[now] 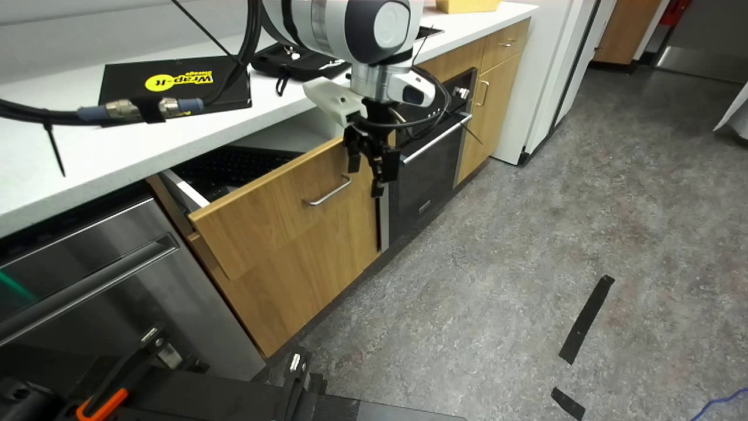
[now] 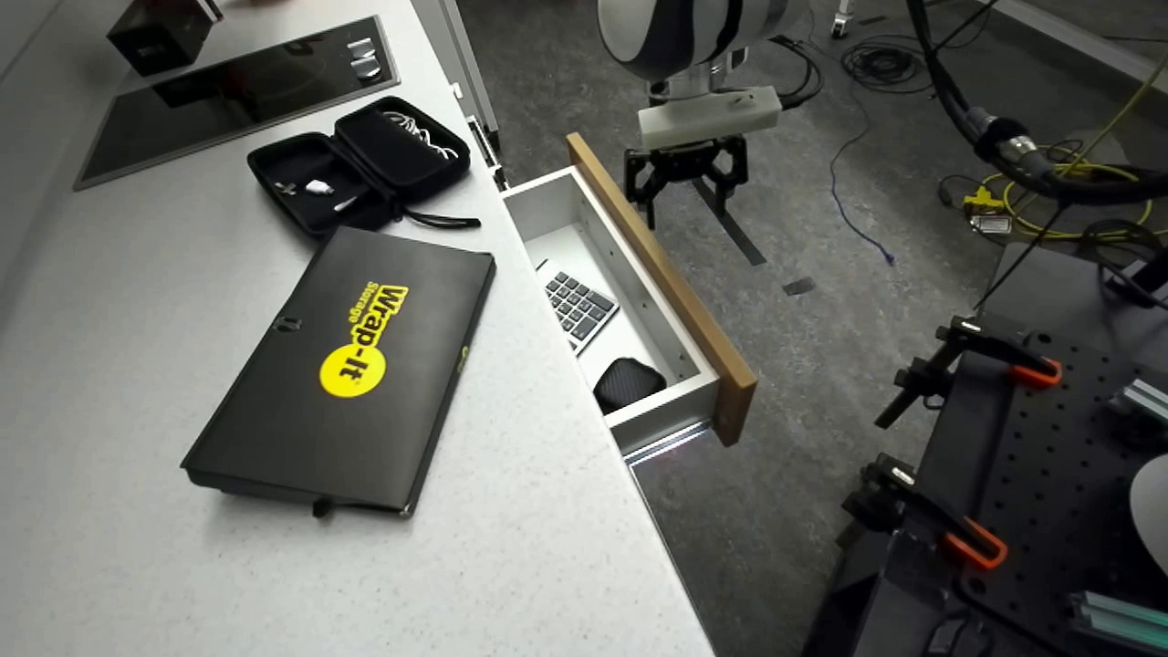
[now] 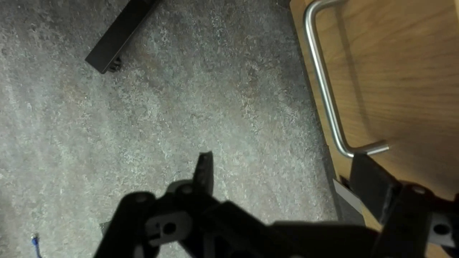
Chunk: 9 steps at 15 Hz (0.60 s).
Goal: Close the top drawer.
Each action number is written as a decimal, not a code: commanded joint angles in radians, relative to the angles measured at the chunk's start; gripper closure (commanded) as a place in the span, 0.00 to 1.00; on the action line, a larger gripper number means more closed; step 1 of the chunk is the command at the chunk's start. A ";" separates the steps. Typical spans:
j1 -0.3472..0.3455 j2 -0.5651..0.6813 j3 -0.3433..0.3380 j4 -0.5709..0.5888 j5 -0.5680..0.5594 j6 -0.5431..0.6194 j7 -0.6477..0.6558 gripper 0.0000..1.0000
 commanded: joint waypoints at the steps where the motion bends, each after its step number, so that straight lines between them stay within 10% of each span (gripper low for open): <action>1: 0.029 0.006 -0.022 0.015 0.024 -0.015 -0.012 0.00; 9: -0.019 0.127 0.059 0.138 0.165 -0.022 -0.096 0.00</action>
